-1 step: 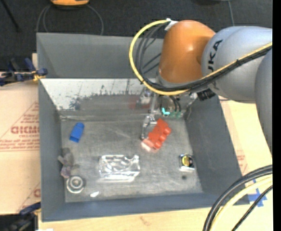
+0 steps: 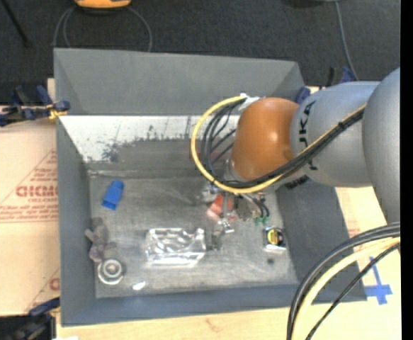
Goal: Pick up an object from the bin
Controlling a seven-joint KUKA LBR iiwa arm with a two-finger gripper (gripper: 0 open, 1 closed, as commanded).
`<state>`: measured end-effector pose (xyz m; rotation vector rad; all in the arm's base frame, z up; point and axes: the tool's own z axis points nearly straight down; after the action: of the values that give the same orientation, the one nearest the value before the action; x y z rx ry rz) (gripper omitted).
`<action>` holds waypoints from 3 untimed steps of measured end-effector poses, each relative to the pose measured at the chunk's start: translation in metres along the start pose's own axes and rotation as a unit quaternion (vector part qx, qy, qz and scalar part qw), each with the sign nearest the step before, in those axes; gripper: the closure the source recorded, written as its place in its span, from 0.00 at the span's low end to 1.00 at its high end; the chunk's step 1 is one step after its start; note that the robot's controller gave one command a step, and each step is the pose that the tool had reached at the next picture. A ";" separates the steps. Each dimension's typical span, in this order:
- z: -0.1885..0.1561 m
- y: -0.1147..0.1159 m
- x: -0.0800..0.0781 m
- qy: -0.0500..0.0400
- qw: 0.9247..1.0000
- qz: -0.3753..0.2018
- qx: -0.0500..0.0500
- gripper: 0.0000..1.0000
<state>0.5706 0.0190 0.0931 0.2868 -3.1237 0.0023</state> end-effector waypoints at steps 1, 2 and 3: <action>0.010 0.072 0.028 -0.002 0.999 0.041 -0.002 0.00; 0.010 0.069 0.027 -0.003 0.999 0.043 -0.001 1.00; 0.010 0.069 0.027 -0.003 0.999 0.043 -0.002 0.00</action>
Offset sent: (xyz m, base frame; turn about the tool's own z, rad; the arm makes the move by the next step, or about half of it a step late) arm -0.0398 0.0628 -0.0103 0.0866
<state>0.5315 0.0823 0.0831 0.1516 -3.1396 -0.0031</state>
